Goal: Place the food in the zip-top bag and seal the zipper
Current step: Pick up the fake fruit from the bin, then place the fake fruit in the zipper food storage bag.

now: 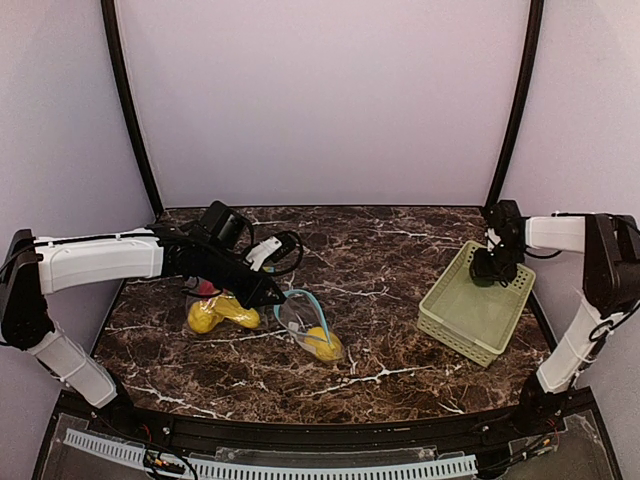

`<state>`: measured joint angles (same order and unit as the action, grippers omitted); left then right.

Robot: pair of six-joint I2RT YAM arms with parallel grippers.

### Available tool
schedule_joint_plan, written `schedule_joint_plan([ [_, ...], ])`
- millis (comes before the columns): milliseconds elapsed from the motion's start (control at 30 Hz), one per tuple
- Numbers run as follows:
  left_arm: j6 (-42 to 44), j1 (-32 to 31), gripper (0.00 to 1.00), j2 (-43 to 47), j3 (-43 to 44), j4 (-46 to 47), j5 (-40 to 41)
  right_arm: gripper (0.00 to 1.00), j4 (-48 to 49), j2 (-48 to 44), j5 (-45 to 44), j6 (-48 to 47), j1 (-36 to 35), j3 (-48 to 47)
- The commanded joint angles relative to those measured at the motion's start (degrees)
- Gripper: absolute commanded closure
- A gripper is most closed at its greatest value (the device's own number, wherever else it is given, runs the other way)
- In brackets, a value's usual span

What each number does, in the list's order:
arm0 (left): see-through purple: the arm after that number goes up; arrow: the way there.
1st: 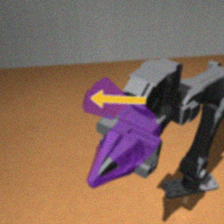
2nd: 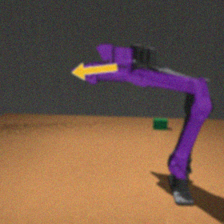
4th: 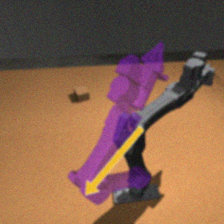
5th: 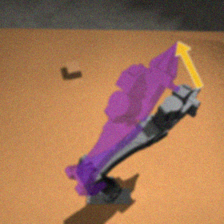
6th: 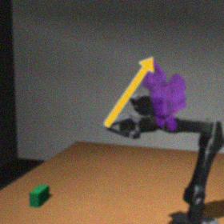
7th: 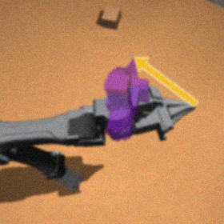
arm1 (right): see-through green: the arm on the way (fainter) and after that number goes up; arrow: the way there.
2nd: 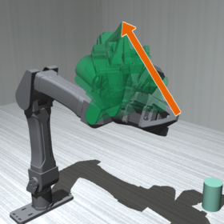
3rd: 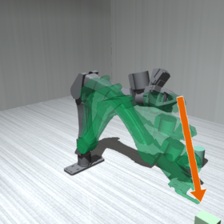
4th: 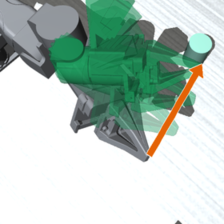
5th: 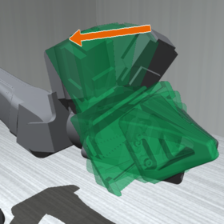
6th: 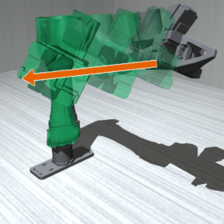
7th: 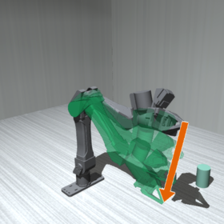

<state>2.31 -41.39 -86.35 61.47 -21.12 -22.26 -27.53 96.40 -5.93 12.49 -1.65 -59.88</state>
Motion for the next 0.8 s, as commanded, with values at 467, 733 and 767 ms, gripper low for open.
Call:
schedule_joint_plan([
  [467,-1.44,0.17,0.99,0.69,0.73,-0.82,-2.98,0.54,-19.39,-36.10,7.29,16.17,-27.52,1.20],
  [733,-1.94,0.16,0.99,0.96,0.31,-0.38,-2.96,0.54,-15.61,-25.76,2.81,25.79,-51.36,-6.09],
  [767,-1.99,0.16,0.99,0.97,0.25,-0.35,-2.94,0.54,-15.05,-23.67,2.19,26.44,-53.93,-7.44],
])
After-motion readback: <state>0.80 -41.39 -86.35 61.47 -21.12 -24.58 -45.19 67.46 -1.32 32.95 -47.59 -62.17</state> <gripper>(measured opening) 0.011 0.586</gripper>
